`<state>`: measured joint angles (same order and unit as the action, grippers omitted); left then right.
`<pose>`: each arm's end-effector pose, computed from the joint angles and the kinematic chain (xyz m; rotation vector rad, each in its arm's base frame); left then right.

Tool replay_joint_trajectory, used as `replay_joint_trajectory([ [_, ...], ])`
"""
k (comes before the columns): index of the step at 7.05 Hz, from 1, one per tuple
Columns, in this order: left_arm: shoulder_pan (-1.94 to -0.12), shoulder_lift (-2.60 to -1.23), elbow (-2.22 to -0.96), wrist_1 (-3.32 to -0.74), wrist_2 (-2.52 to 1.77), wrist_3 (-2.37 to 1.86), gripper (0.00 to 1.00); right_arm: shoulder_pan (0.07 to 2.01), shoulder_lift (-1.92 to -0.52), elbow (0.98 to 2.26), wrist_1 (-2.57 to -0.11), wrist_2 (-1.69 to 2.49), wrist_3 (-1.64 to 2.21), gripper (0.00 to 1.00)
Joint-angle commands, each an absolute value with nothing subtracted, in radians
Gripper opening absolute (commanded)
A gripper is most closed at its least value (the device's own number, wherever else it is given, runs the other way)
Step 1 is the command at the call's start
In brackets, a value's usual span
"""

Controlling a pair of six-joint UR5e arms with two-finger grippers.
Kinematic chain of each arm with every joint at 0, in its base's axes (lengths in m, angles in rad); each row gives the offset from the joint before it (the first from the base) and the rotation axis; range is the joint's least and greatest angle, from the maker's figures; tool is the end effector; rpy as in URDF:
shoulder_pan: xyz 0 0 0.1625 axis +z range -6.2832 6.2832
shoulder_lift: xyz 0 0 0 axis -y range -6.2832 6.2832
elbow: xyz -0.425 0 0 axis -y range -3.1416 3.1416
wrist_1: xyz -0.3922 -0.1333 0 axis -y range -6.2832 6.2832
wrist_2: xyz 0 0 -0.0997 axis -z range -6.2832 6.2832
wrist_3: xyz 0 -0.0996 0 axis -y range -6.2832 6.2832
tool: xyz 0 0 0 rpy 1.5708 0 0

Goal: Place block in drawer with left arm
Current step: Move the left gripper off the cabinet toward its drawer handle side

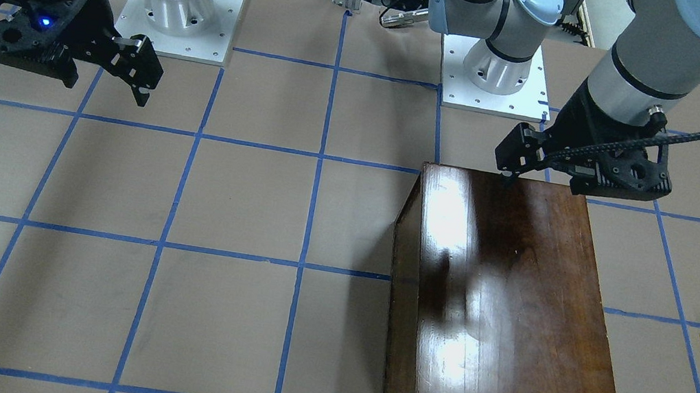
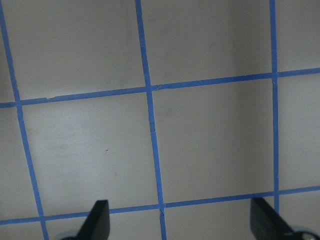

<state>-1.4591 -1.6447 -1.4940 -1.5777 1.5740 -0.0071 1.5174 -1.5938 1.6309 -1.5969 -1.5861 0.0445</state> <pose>-0.0739 -0.5344 0.4875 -0.1863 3.1331 0.0065 0.1059 -0.4871 0.4722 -0.1528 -3.1226 -0.0173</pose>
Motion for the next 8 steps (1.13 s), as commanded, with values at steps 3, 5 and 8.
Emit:
replay_joint_trajectory([
  [3, -1.285, -1.664, -1.416, -1.609, 1.557, 0.191, 1.0, 1.519, -1.594, 1.631, -1.597, -1.586, 0.044, 1.0],
  [5, -1.156, -1.687, -1.414, -1.606, 1.497, 0.344, 1.0, 1.519, -1.594, 1.631, -1.597, -1.586, 0.044, 1.0],
  [8, -0.99, -1.771, -1.381, -1.592, 1.442, 0.623, 1.0, 1.519, -1.594, 1.631, -1.597, -1.588, 0.044, 1.0],
])
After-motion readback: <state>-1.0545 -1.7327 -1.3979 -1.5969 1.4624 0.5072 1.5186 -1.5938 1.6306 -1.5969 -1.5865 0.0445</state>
